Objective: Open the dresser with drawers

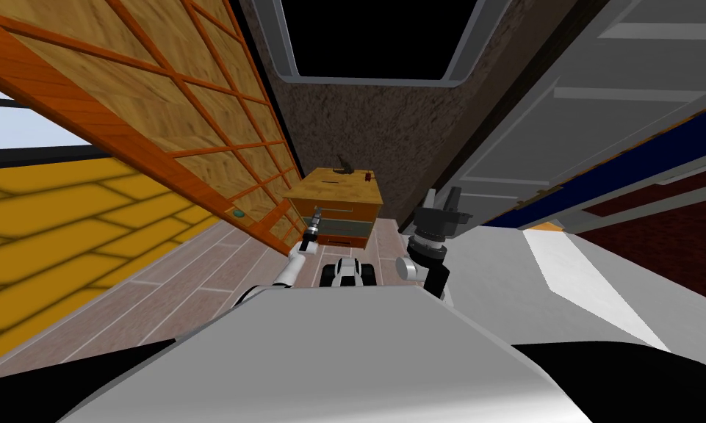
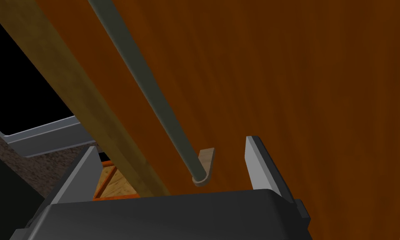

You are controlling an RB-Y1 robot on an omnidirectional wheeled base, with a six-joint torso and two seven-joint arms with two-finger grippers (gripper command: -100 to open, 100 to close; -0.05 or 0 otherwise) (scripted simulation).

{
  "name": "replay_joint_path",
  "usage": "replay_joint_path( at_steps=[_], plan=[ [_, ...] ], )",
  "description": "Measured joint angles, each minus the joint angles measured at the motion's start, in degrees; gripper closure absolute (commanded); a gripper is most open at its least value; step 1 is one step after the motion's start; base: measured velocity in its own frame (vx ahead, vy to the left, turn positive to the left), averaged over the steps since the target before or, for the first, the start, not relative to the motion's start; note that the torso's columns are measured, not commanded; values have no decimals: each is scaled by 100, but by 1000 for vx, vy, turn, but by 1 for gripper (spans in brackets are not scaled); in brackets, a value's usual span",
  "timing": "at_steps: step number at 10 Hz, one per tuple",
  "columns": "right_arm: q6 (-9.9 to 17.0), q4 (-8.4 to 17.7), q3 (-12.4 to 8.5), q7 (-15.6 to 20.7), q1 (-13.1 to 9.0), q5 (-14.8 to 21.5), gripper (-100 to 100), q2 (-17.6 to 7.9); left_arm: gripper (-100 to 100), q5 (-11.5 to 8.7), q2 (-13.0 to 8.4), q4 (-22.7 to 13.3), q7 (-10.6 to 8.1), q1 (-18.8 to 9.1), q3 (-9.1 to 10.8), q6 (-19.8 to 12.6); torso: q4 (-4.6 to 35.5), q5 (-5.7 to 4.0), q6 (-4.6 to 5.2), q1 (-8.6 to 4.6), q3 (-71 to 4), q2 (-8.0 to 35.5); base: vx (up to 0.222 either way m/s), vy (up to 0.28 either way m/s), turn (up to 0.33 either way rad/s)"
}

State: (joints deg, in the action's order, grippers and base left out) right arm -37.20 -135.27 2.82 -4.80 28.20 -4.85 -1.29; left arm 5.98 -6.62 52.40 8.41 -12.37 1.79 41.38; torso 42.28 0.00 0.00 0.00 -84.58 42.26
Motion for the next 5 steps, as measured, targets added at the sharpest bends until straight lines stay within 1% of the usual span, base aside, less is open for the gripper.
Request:
replay_joint_path(
  at_steps=[3,5],
  plan=[
    [0,0,0,0,0,0,0,0,-100,-1,56,41,-21,-152,-10,-356,0,0,0,1,1,2,-50,-20,10],
    [0,0,0,0,0,0,0,0,-100,-3,108,42,-29,-252,-11,-537,0,1,0,1,0,0,-40,-13,8]
  ],
)
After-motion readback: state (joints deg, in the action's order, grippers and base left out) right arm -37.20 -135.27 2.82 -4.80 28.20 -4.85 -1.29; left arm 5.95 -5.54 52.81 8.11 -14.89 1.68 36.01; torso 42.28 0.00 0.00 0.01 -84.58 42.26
